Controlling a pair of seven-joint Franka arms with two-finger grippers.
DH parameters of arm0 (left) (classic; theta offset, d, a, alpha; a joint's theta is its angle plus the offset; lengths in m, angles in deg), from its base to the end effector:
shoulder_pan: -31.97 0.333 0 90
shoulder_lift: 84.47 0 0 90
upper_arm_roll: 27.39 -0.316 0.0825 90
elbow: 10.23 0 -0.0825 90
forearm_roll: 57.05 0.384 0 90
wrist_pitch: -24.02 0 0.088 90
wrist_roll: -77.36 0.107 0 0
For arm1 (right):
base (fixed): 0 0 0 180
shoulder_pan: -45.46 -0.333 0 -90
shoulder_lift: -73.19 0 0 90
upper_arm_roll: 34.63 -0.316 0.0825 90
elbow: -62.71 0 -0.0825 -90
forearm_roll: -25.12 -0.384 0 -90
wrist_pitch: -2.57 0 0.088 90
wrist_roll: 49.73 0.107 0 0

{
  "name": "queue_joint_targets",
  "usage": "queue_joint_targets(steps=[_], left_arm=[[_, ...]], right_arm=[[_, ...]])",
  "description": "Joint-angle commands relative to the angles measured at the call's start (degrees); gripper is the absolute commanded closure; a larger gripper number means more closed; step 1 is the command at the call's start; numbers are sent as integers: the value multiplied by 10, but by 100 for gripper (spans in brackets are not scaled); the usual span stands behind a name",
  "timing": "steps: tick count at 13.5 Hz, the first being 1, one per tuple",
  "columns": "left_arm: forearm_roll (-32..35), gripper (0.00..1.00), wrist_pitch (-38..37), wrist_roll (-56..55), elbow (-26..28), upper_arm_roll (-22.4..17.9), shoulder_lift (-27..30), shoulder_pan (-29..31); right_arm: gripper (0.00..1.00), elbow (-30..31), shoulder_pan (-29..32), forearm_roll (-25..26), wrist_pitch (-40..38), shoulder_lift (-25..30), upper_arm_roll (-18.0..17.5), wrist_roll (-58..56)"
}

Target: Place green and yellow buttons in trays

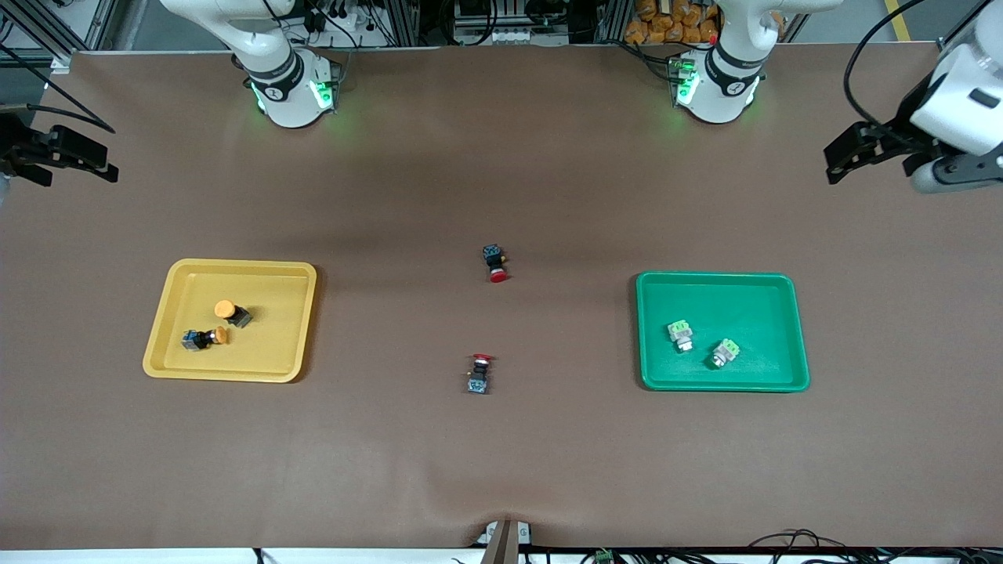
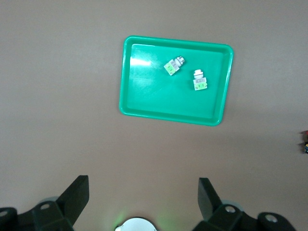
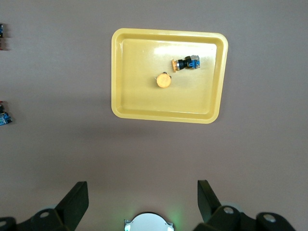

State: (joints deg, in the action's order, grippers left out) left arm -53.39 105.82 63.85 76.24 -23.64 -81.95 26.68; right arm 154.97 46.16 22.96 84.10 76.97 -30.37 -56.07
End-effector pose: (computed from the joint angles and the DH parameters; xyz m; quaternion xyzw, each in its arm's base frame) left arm 0.5201 -0.0760 0.6648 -0.9983 -0.0430 0.0120 0.0362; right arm 0.5160 -0.0417 0.6296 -0.9978 -0.0139 0.0583 0.0271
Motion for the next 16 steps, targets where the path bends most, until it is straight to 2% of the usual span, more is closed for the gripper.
queue_joint_targets(steps=[1, 16], left_arm=[[-8, 0, -6, 3, 14, 0, 22, 11], [-35, 0, -5, 7, 5, 0, 9, 40]], right_arm=[[0, 4, 11, -2, -2, 8, -7, 0], [0, 4, 13, -1, 1, 8, -7, -4]])
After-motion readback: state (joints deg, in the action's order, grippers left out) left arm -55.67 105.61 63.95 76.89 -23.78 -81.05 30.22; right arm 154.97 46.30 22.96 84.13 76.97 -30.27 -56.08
